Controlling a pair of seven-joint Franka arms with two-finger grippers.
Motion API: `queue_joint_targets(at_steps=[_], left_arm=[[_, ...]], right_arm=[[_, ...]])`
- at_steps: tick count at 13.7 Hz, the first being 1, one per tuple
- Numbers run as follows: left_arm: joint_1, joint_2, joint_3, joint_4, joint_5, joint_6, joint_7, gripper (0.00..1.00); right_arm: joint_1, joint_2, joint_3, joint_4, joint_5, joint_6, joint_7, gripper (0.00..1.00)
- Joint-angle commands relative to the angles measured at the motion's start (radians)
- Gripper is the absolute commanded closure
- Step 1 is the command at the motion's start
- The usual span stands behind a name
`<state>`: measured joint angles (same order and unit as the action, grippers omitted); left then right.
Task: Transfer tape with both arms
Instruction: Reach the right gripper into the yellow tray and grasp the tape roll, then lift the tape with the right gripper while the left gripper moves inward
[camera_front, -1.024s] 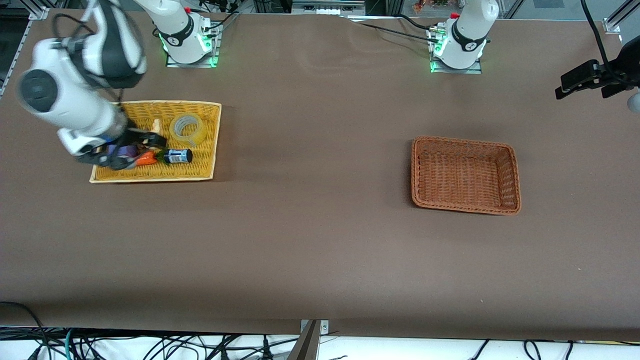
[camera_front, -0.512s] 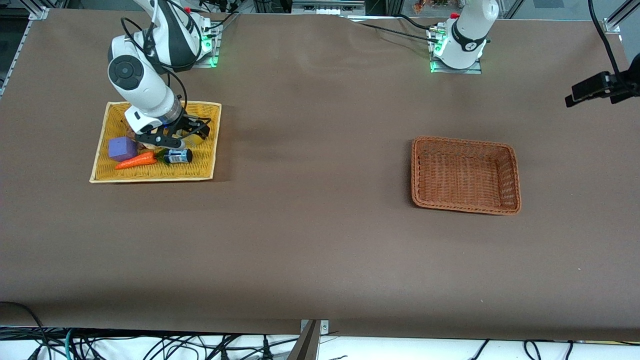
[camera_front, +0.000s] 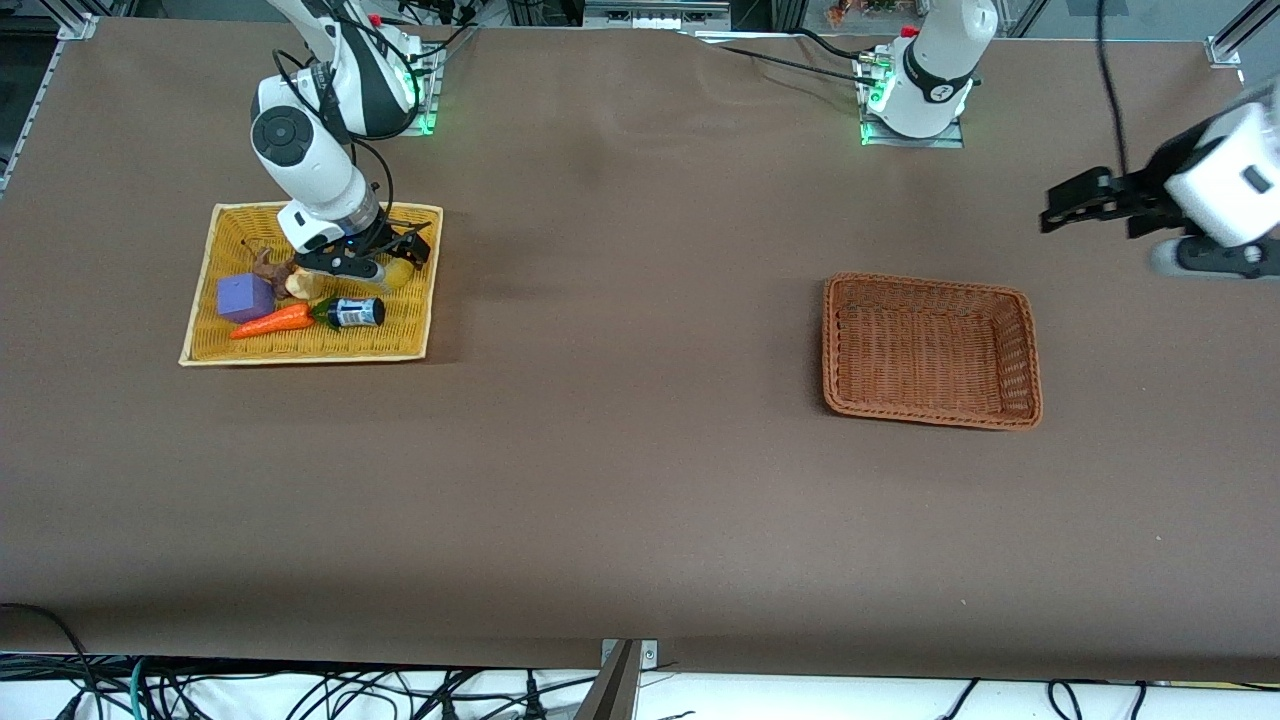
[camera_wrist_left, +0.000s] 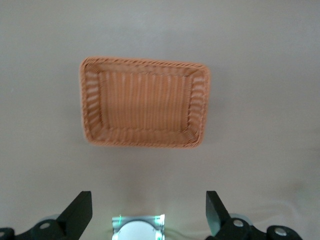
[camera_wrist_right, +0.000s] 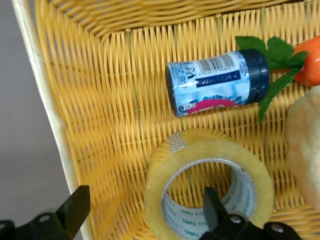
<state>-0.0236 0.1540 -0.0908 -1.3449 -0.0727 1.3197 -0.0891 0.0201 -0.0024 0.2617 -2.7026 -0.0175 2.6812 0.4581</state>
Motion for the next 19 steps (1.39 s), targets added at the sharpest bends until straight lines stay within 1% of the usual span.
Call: queue_joint_targets(at_steps=[1,2,3,4,5,6,7,8,9,10,12,14,15,16,17,18,19], left_arm=[[-0.009,0.026,0.005,0.009,0.031,0.027,0.009,0.0],[-0.009,0.032,0.005,0.006,0.033,0.029,0.009,0.0],[-0.001,0.044,0.008,0.001,0.031,0.057,0.017,0.0],[-0.001,0.038,0.014,-0.019,0.027,0.125,0.019,0.0],[-0.022,-0.011,0.055,-0.102,0.021,0.233,0.015,0.0],[-0.065,-0.098,0.118,-0.234,0.016,0.386,0.006,0.0],[-0.071,-0.149,0.121,-0.34,0.016,0.459,0.012,0.0],[-0.068,-0.151,0.122,-0.361,0.013,0.451,0.014,0.0],[-0.065,-0.149,0.122,-0.364,0.014,0.431,0.017,0.0],[-0.065,-0.157,0.117,-0.364,0.014,0.393,0.019,0.0],[-0.061,-0.159,0.053,-0.34,0.03,0.285,0.006,0.0],[-0.061,-0.151,0.046,-0.314,0.031,0.268,0.005,0.0],[-0.061,-0.145,0.049,-0.3,0.031,0.268,0.012,0.0],[-0.061,-0.143,0.052,-0.298,0.031,0.268,0.014,0.0],[-0.061,-0.143,0.052,-0.297,0.031,0.268,0.014,0.0],[-0.061,-0.143,0.051,-0.293,0.031,0.268,0.012,0.0],[-0.061,-0.143,0.048,-0.289,0.033,0.268,0.012,0.0]], right_arm=[[-0.009,0.031,0.007,-0.049,-0.001,0.101,-0.012,0.0],[-0.009,0.042,0.007,-0.058,-0.001,0.126,-0.012,0.0],[-0.008,0.053,0.007,-0.066,-0.001,0.146,-0.012,0.0],[-0.009,0.059,0.005,-0.069,-0.001,0.155,-0.013,0.0],[-0.009,0.062,0.005,-0.068,-0.001,0.154,-0.018,0.13],[-0.009,0.061,0.005,-0.068,-0.001,0.149,-0.039,0.55],[-0.009,0.059,0.002,-0.066,-0.001,0.146,-0.07,0.87],[-0.009,0.053,-0.001,-0.063,-0.001,0.14,-0.085,0.96],[-0.009,0.048,-0.001,-0.063,-0.001,0.132,-0.094,1.0],[-0.011,0.044,-0.001,-0.062,-0.001,0.126,-0.098,1.0],[-0.009,0.033,-0.002,-0.057,0.001,0.103,-0.104,1.0],[-0.009,-0.003,-0.006,-0.046,0.001,0.059,-0.108,1.0],[-0.009,-0.039,-0.006,-0.027,-0.001,0.004,-0.108,1.0],[-0.009,-0.078,-0.003,0.013,-0.001,-0.08,-0.105,1.0],[-0.008,-0.103,0.002,0.082,0.001,-0.193,-0.095,1.0],[-0.008,-0.105,0.02,0.166,0.002,-0.308,-0.066,1.0],[-0.006,-0.093,0.077,0.272,0.004,-0.411,0.003,1.0]])
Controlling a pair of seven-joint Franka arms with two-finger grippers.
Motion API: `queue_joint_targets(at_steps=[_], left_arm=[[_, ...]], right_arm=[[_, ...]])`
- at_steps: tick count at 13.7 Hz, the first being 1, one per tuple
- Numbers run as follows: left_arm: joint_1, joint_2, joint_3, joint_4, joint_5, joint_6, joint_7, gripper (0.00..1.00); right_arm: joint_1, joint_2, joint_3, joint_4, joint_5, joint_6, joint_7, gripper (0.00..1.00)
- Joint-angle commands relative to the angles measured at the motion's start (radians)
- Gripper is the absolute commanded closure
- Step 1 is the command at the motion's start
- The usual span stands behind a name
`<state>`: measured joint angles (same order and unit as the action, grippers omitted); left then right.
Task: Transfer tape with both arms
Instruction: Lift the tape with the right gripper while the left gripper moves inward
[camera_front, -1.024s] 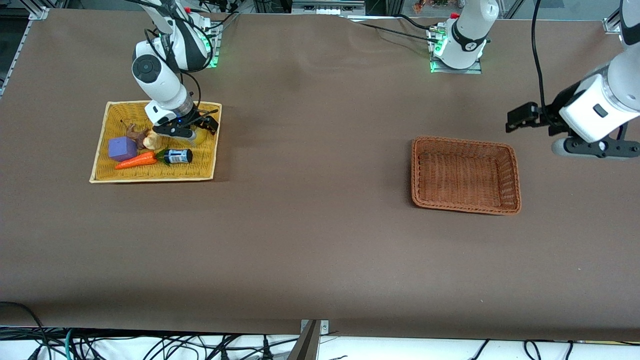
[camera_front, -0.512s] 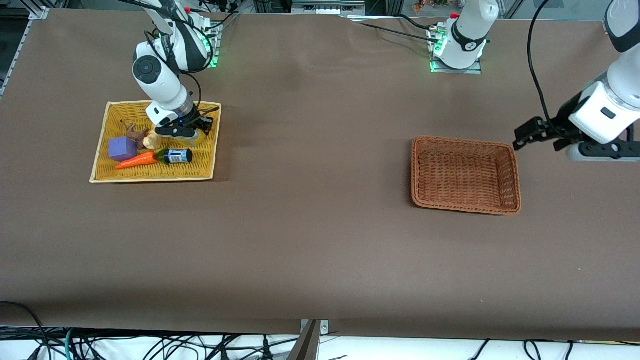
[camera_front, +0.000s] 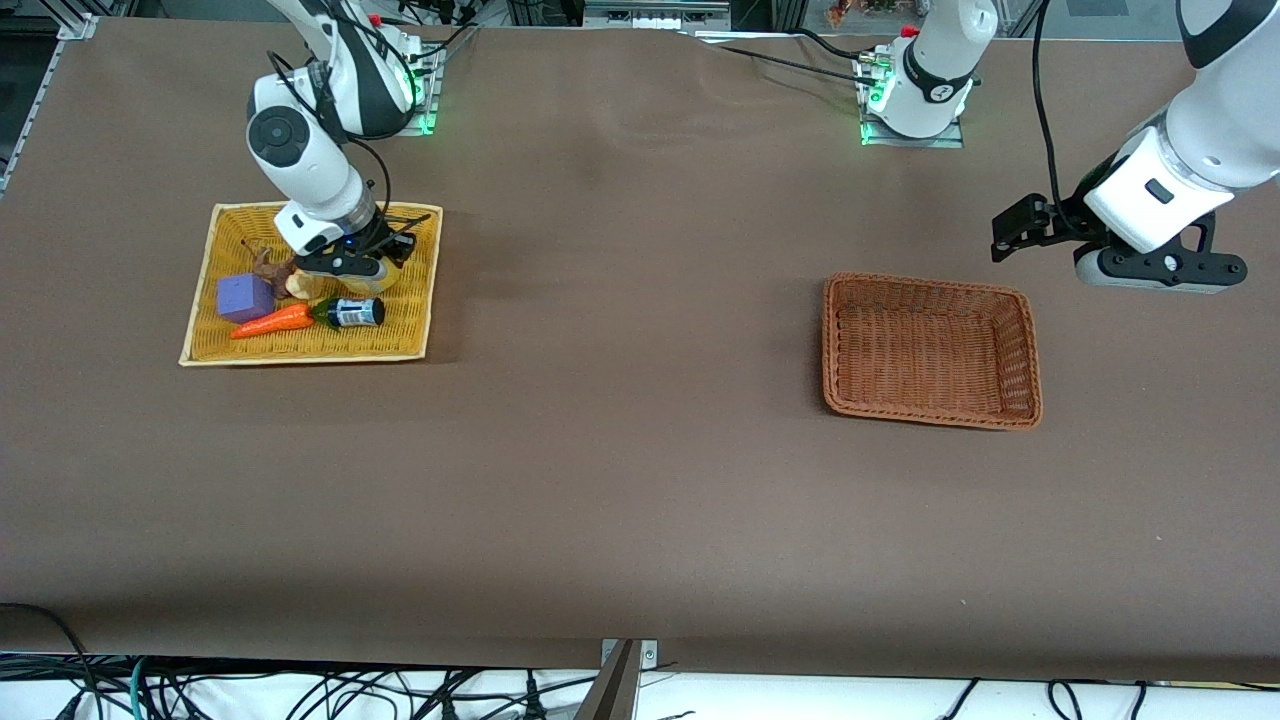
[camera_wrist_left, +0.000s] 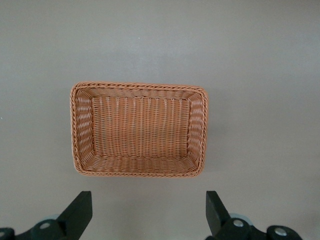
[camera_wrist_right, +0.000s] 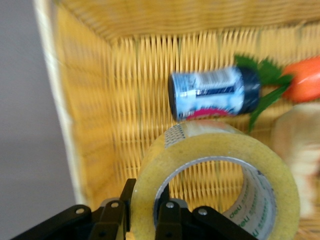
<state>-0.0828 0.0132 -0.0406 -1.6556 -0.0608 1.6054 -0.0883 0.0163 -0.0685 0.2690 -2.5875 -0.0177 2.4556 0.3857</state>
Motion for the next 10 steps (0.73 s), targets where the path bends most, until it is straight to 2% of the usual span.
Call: queue_joint_targets(at_steps=[1,3,4,6,10], left_arm=[[-0.002,-0.001,-0.001,0.025,0.024,-0.016,0.013,0.0],[-0.003,0.013,-0.001,0.049,0.039,-0.018,0.015,0.0],[-0.003,0.013,-0.001,0.05,0.041,-0.018,0.015,0.0],[-0.003,0.011,-0.002,0.05,0.041,-0.024,0.012,0.0],[-0.009,0.057,-0.004,0.051,0.027,-0.036,0.013,0.0]], right_arm=[[-0.001,0.017,0.137,0.252,0.005,-0.246,0.176,1.0],[0.004,0.151,0.258,0.415,0.004,-0.276,0.374,1.0],[0.023,0.236,0.297,0.5,-0.004,-0.276,0.469,1.0],[0.144,0.413,0.297,0.692,-0.046,-0.273,0.638,1.0],[0.321,0.732,0.291,0.993,-0.295,-0.273,0.953,1.0]])
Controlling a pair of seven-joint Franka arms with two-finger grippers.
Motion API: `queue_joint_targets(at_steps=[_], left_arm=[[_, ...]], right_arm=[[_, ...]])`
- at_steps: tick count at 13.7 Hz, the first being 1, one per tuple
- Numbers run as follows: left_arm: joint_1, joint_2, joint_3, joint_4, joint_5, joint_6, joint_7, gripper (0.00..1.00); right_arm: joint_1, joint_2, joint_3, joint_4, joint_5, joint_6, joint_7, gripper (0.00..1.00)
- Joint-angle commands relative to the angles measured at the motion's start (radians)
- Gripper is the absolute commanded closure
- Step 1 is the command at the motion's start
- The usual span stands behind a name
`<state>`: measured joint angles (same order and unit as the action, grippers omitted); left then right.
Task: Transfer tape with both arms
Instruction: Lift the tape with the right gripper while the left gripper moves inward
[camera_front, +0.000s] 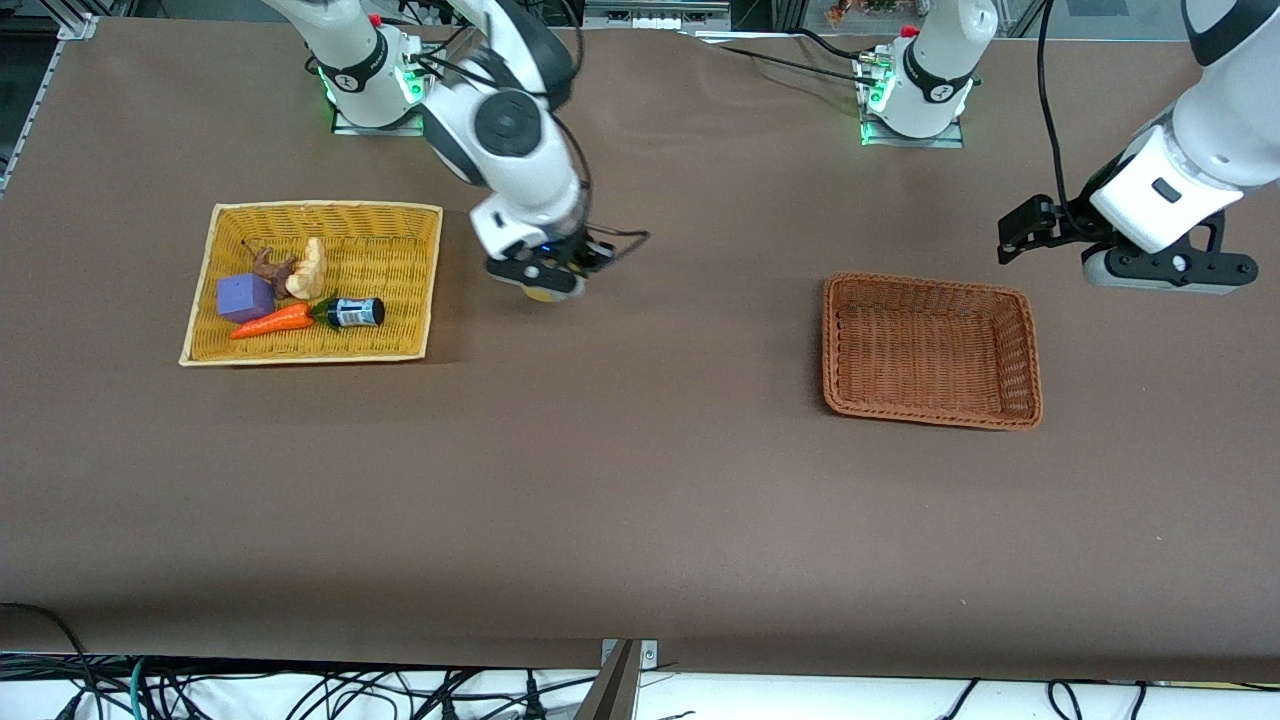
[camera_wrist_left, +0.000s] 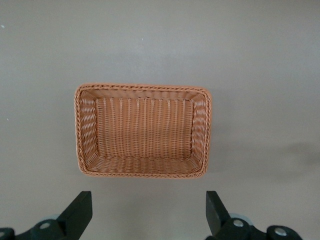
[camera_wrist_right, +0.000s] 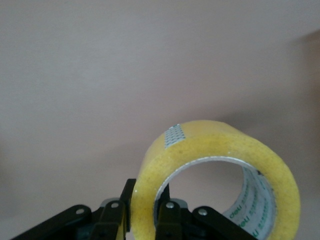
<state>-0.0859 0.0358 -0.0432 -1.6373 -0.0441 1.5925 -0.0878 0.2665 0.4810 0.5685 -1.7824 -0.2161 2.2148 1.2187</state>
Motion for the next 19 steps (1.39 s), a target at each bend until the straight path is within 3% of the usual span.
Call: queue_joint_targets(at_steps=[1,4,10,13,16,17,18,19], left_arm=[[-0.008,0.035,0.0,0.033,0.01,-0.023,0.013,0.0],[-0.006,0.035,0.0,0.033,0.009,-0.028,0.014,0.0],[-0.011,0.041,-0.001,0.03,0.007,-0.086,0.013,0.0],[-0.035,0.084,-0.02,0.031,0.007,-0.227,0.014,0.0],[-0.038,0.084,-0.023,0.034,-0.02,-0.197,0.014,0.0],[-0.037,0.084,-0.023,0.034,-0.04,-0.181,0.014,0.0],[-0.041,0.084,-0.024,0.034,-0.063,-0.169,0.013,0.0],[-0.048,0.084,-0.024,0.034,-0.094,-0.146,0.008,0.0]], right_arm=[[0.1,0.242,-0.01,0.242,-0.138,-0.032,0.165,1.0],[0.135,0.326,-0.015,0.284,-0.184,-0.023,0.193,1.0],[0.163,0.357,-0.033,0.284,-0.189,-0.018,0.194,1.0],[0.207,0.372,-0.08,0.284,-0.19,0.025,0.193,1.0],[0.23,0.384,-0.111,0.284,-0.189,0.045,0.191,0.96],[0.229,0.383,-0.111,0.284,-0.187,0.045,0.194,0.5],[0.229,0.38,-0.111,0.284,-0.19,0.043,0.193,0.21],[0.232,0.375,-0.111,0.284,-0.198,0.04,0.185,0.0]])
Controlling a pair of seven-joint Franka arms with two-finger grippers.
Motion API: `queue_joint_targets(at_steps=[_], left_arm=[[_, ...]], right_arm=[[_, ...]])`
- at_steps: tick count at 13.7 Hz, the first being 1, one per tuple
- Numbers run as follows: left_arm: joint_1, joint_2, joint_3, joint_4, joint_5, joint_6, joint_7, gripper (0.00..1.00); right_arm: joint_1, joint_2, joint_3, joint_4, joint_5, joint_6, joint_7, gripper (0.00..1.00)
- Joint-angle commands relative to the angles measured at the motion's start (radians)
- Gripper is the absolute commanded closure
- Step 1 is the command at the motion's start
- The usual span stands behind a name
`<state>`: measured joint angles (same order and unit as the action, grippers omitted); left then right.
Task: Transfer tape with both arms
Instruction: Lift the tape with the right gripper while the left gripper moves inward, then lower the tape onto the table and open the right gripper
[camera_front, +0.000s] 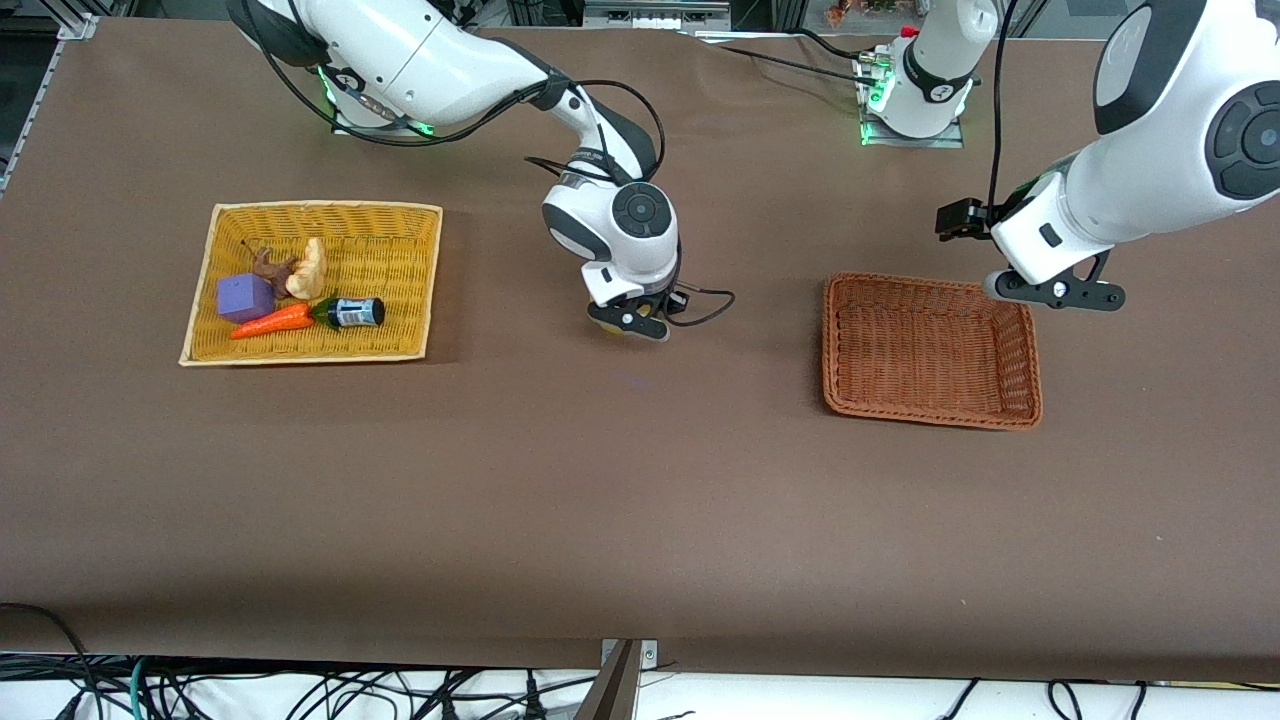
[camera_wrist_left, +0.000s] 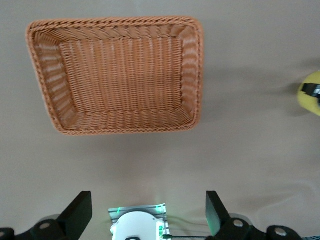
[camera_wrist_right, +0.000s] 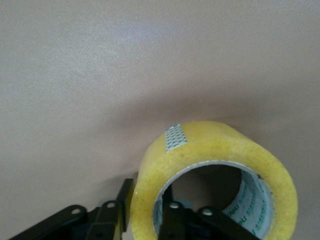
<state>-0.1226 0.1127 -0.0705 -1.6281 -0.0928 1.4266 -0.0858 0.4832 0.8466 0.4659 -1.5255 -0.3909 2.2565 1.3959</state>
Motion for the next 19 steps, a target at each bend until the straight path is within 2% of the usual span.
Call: queue_joint_targets(at_steps=[1,3,5,6,8,9,13,16,17,19], left_arm=[[-0.015,0.007,0.003,0.025,-0.073,0.035,0.001,0.0],[-0.035,0.008,0.003,0.025,-0.102,0.047,0.0,0.0],[-0.054,0.008,0.002,0.027,-0.105,0.063,-0.002,0.0],[-0.063,0.008,0.002,0.027,-0.105,0.072,-0.003,0.0],[-0.063,0.008,0.002,0.025,-0.107,0.089,-0.002,0.0],[-0.066,0.01,0.002,0.025,-0.107,0.092,-0.003,0.0],[-0.115,0.024,-0.005,0.027,-0.156,0.149,-0.06,0.0],[-0.199,0.05,-0.005,0.027,-0.156,0.198,-0.169,0.0],[-0.219,0.056,-0.005,0.028,-0.156,0.199,-0.179,0.0],[-0.236,0.067,-0.005,0.028,-0.156,0.199,-0.183,0.0]], right_arm=[[0.015,0.005,-0.009,0.028,-0.04,-0.008,0.002,0.0],[0.015,-0.032,-0.006,0.03,-0.048,-0.043,0.0,0.0],[0.015,-0.072,0.002,0.085,-0.045,-0.163,-0.012,0.0],[0.014,-0.095,0.003,0.12,-0.045,-0.258,-0.064,0.0],[-0.018,-0.199,-0.012,0.124,-0.034,-0.436,-0.356,0.0],[-0.069,-0.246,-0.018,0.12,-0.033,-0.49,-0.476,0.0],[-0.331,-0.395,-0.021,0.119,0.081,-0.598,-0.88,0.0],[-0.46,-0.446,-0.029,0.12,0.096,-0.641,-0.985,0.0],[-0.474,-0.463,-0.053,0.122,0.098,-0.655,-1.027,0.0],[-0.474,-0.512,-0.142,0.125,0.104,-0.675,-1.151,0.0]])
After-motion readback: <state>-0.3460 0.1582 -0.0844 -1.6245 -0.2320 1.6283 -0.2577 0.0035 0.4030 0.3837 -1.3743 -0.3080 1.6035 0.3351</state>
